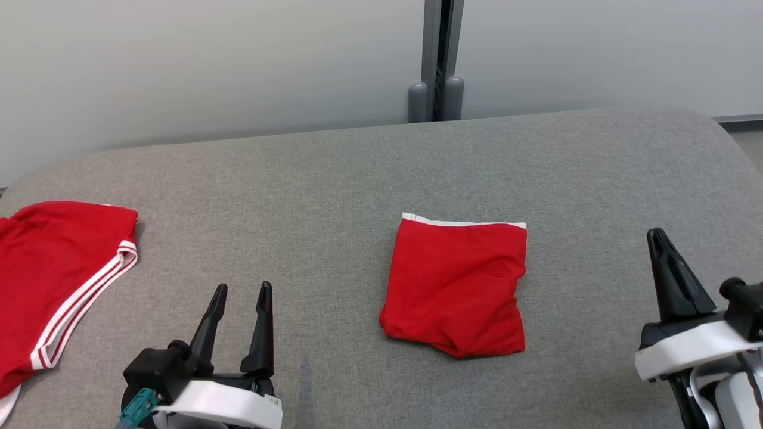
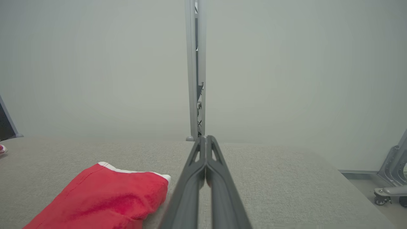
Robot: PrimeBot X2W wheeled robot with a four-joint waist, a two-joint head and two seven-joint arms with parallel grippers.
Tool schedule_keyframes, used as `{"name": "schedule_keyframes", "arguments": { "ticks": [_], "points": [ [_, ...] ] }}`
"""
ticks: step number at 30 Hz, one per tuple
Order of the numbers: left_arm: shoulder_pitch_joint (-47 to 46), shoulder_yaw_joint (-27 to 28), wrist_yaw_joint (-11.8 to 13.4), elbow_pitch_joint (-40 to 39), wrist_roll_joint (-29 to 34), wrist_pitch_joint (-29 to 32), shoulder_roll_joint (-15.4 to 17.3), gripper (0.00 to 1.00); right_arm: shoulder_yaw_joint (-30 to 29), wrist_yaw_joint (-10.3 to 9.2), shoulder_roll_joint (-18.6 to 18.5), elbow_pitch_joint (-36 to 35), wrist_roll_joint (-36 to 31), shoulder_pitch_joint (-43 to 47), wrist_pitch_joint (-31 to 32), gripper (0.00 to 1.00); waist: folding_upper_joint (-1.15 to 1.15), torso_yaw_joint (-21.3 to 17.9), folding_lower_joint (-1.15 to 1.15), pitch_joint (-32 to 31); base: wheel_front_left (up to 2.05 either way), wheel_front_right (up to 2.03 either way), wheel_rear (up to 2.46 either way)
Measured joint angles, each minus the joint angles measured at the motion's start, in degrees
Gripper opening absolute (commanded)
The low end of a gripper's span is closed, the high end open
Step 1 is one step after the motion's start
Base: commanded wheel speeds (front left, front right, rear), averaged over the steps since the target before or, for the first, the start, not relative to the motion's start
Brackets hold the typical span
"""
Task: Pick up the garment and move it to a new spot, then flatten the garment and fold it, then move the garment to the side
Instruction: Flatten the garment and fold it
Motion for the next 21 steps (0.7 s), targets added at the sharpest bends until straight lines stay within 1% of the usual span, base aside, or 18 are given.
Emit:
{"name": "schedule_keyframes", "arguments": {
  "ticks": [4, 5, 6, 7, 12, 21],
  "points": [
    [0.59, 0.12, -0.07, -0.09, 0.01, 0.0, -0.01, 1.0, -2.38, 0.0, 1.93, -0.12, -0.35, 2.08, 0.0, 0.0, 0.0, -0.32, 0.0, -0.26, 0.0, 0.0, 0.0],
    [1.05, 0.07, -0.07, -0.08, 0.0, 0.0, -0.01, 1.0, -3.01, 0.0, 2.19, -0.29, -0.54, 2.37, 0.0, 0.36, 0.0, -0.33, 0.0, -0.34, 0.0, 0.0, 0.0],
    [1.39, -0.02, -0.07, -0.03, -0.01, 0.0, 0.0, 1.0, -3.36, 0.0, 2.33, -0.47, -0.86, 2.57, 0.0, 0.83, 0.0, -0.33, 0.0, -0.44, 0.0, 0.0, 0.0],
    [1.57, -0.05, -0.07, -0.02, -0.01, 0.0, -0.01, 1.0, -3.71, 0.0, 2.49, -0.59, -1.05, 2.85, 0.0, 1.0, 0.0, -0.33, 0.0, -0.55, 0.0, 0.0, 0.0],
    [2.43, -0.15, -0.07, 0.2, 0.25, 0.0, 0.0, 1.0, -4.39, 0.01, 3.5, -0.58, -1.47, 3.89, 0.0, 1.0, 0.0, -0.23, 0.0, -0.98, 0.0, 0.0, 0.0],
    [2.63, -0.43, 0.2, -0.43, 1.01, 0.0, -0.01, 1.0, -4.93, 0.01, 4.02, -0.67, -1.48, 4.11, 0.0, 1.0, 0.0, 0.19, 0.0, -0.57, 0.0, 0.0, 0.0]
  ]
}}
